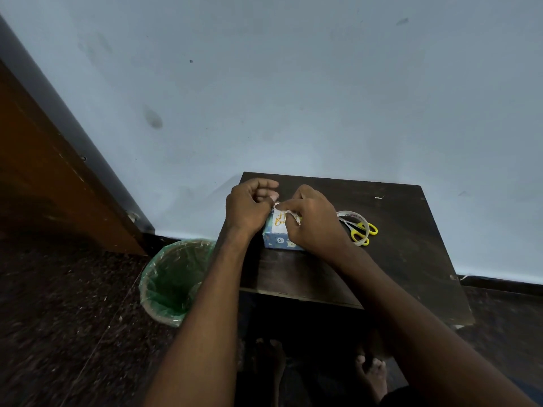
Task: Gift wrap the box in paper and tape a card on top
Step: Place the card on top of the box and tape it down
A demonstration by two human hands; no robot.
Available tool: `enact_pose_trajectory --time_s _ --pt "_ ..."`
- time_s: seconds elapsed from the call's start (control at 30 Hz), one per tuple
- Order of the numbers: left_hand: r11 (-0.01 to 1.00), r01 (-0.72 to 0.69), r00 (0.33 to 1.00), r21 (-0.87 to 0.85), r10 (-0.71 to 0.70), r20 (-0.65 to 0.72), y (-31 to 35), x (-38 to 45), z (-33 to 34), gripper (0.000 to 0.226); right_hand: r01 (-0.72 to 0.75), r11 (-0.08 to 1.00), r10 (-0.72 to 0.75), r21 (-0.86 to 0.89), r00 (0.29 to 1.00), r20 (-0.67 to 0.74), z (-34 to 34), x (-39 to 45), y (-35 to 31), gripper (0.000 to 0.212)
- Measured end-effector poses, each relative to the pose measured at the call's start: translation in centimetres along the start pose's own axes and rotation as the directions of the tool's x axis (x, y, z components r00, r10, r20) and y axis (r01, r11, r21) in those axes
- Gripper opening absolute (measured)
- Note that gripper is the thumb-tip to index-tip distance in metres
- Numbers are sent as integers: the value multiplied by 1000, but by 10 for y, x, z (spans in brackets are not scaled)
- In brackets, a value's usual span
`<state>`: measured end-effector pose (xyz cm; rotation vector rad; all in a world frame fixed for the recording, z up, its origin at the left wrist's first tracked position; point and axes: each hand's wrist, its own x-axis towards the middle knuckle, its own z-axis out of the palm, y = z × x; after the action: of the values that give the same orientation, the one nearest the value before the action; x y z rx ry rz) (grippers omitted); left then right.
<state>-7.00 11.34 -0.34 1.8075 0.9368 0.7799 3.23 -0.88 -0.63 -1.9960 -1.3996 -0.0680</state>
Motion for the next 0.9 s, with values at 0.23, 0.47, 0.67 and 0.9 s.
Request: enact_pose_trajectory --time_s 0.23,0.47,0.67,0.9 --pt "997 -65 997 39 66 -26 -7 3 -10 32 2 1000 -2 4 1000 12 3 1 4 33" --pt "957 -174 979 233 142 145 -11 5 -10 29 6 1000 -6 18 1000 2 3 1 7 34" --pt "934 -192 955 301 107 278 -9 6 -5 42 -8 999 7 32 1000 27 -5 3 4 30" --pt "966 -168 985 198 159 62 3 4 0 36 -269 872 322 410 945 -64 -39 0 16 19"
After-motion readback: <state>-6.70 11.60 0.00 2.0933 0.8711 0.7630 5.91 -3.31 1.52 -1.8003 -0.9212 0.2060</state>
